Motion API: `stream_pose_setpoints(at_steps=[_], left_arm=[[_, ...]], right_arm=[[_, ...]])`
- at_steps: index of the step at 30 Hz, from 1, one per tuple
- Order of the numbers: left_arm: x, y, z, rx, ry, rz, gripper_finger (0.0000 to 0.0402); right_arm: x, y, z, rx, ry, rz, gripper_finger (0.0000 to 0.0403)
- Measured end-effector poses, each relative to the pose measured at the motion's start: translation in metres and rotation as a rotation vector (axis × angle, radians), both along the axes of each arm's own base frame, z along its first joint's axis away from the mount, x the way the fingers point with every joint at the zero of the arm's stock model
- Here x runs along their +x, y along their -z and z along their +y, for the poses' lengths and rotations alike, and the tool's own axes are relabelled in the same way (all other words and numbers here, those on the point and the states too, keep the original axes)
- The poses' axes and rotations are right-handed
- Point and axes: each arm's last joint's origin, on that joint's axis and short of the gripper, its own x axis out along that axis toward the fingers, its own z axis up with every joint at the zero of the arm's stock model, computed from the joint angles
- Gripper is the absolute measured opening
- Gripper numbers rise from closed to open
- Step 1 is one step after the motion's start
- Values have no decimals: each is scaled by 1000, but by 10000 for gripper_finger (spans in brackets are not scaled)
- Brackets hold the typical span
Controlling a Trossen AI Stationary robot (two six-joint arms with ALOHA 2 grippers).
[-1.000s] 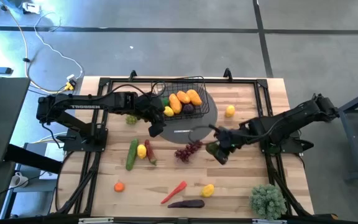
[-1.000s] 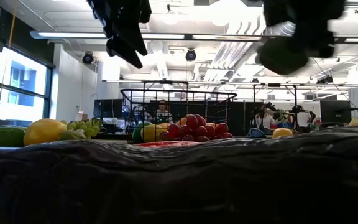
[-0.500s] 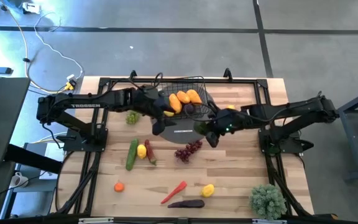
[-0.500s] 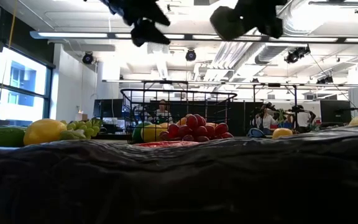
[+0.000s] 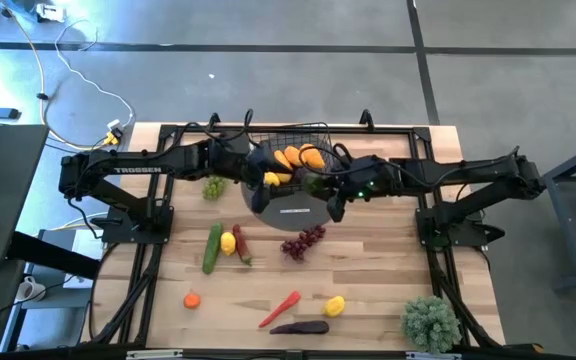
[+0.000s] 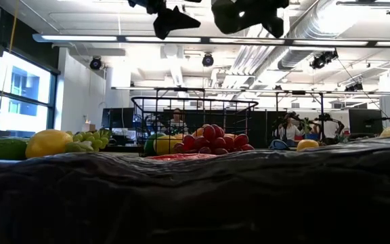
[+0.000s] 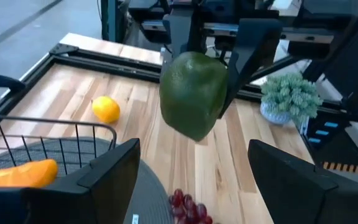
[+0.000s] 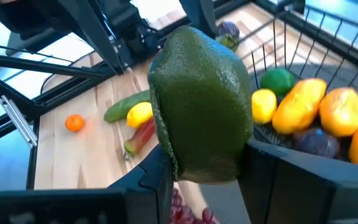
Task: Build produce basket
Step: Put the lime into the wire basket
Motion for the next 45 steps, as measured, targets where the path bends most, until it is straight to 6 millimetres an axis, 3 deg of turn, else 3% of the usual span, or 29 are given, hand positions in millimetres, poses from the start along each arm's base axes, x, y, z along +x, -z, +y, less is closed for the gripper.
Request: stream_pose_setpoints(at_steps=[17, 30, 35, 45], left_arm=[[6, -16, 2, 29, -8, -181, 289], [13, -13, 14, 109, -48, -215, 283], [12, -17, 16, 191, -55, -237, 250], [12, -16, 17, 246, -43, -221, 144]], right_arm=[[6, -12, -20, -108, -115, -126, 111], [9, -17, -30, -98, -138, -191, 111], [9, -16, -30, -84, -126, -188, 123], [9, -16, -34, -82, -77, -184, 133]])
